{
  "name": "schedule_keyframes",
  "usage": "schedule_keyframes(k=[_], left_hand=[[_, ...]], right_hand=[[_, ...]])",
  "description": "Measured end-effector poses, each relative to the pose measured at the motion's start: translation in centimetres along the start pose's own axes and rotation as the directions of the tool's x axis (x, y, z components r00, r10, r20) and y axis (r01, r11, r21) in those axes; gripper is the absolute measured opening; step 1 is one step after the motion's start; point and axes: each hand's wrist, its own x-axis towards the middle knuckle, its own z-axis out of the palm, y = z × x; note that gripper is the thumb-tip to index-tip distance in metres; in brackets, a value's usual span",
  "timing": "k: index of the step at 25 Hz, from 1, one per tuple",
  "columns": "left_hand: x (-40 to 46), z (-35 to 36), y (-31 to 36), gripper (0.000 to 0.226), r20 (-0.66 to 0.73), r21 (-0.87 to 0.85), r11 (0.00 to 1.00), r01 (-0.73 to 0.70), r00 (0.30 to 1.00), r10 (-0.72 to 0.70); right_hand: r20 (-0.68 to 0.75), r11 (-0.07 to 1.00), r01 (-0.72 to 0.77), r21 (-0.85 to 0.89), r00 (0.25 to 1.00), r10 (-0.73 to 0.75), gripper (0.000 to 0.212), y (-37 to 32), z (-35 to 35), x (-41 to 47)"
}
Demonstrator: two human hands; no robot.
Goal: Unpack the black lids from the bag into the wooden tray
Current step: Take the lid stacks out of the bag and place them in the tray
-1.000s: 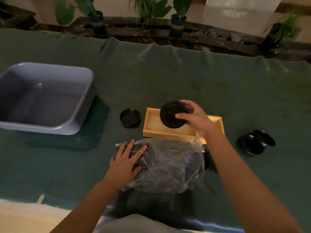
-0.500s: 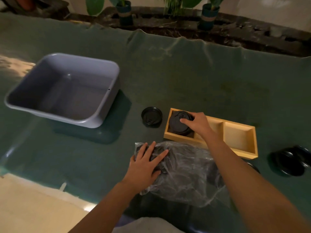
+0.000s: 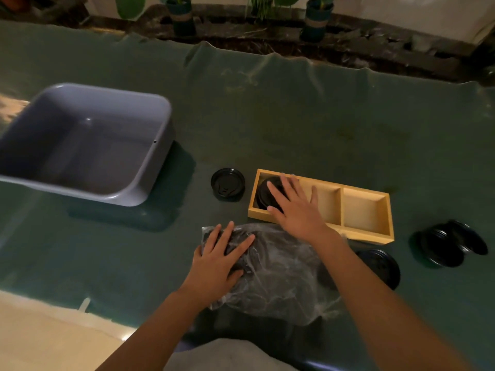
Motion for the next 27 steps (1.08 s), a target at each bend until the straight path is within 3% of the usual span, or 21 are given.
schedule_keyframes(k=[2,4,5,6,7,9,10,12,13,15,17,20,22,25,27], left_hand=[[-0.1,-0.1,-0.1,0.088,-0.004,-0.073,0.997,-0.002,1.0,0.002],[-0.2,-0.6,-0.2,0.091,-0.063,-0.28,0.96,0.014,0.997,-0.033],[-0.3,-0.8,-0.5,0.09,-0.119,-0.371,0.929,0.017,0.991,-0.066],[-0.4,-0.9,-0.9,0.088,-0.175,-0.412,0.911,0.011,0.98,-0.091],[-0.5,-1.0,-1.3,0.084,-0.206,-0.404,0.915,0.009,0.973,-0.1],[-0.5,-0.9,-2.0,0.077,-0.162,-0.333,0.943,0.012,0.984,-0.07],[-0.6,-0.8,-2.2,0.074,-0.108,-0.299,0.954,0.008,0.993,-0.042],[-0.5,-0.4,-2.4,0.07,-0.036,-0.28,0.96,-0.012,0.999,0.002],[-0.4,-0.2,-2.4,0.069,-0.036,-0.289,0.957,-0.023,0.999,0.013],[-0.5,-0.2,-2.4,0.067,-0.037,-0.393,0.919,-0.031,0.999,0.018],[-0.5,-0.5,-2.8,0.072,-0.004,-0.566,0.824,0.022,1.0,-0.029],[-0.5,-0.6,-3.7,0.081,0.028,-0.569,0.822,0.038,0.999,-0.026],[-0.4,-0.4,-3.9,0.083,0.041,-0.558,0.83,0.031,0.999,-0.009],[-0.4,-0.1,-4.1,0.085,0.031,-0.566,0.824,0.009,0.999,0.011],[-0.5,0.1,-4.2,0.084,0.02,-0.57,0.822,-0.009,1.0,0.025]], right_hand=[[-0.261,0.987,-0.03,0.159,0.963,0.071,0.053,0.5,-2.7,-2.6],[-0.517,0.878,-0.088,0.471,0.779,0.355,0.028,2.9,-4.0,-7.6],[-0.505,0.792,-0.172,0.586,0.687,0.523,0.011,4.5,-3.6,-10.4],[-0.38,0.672,-0.274,0.688,0.653,0.655,0.008,5.8,-2.8,-12.9],[-0.165,0.52,-0.345,0.781,0.69,0.705,0.017,6.6,-1.5,-14.8],[0.157,0.253,-0.307,0.918,0.863,0.48,0.03,6.3,1.0,-16.4],[0.19,0.152,-0.246,0.957,0.931,0.311,0.035,5.4,1.9,-16.4],[0.22,-0.052,-0.217,0.975,0.973,0.068,0.036,2.6,2.9,-15.1],[0.251,-0.091,-0.252,0.964,0.968,-0.013,0.036,1.4,3.4,-14.1],[0.324,0.051,-0.321,0.946,0.939,-0.117,0.028,-1.2,4.1,-11.5],[0.364,0.199,-0.339,0.92,0.925,-0.106,0.019,-3.6,4.5,-9.0],[0.443,0.085,-0.453,0.888,0.89,0.111,0.009,-5.5,5.1,-6.7],[0.468,0.039,-0.479,0.877,0.869,0.159,0.006,-5.9,5.4,-6.2],[0.505,0.134,-0.522,0.842,0.851,0.147,0.038,-6.6,5.1,-5.5],[0.51,0.17,-0.53,0.831,0.847,0.149,0.049,-7.5,5.1,-4.9]])
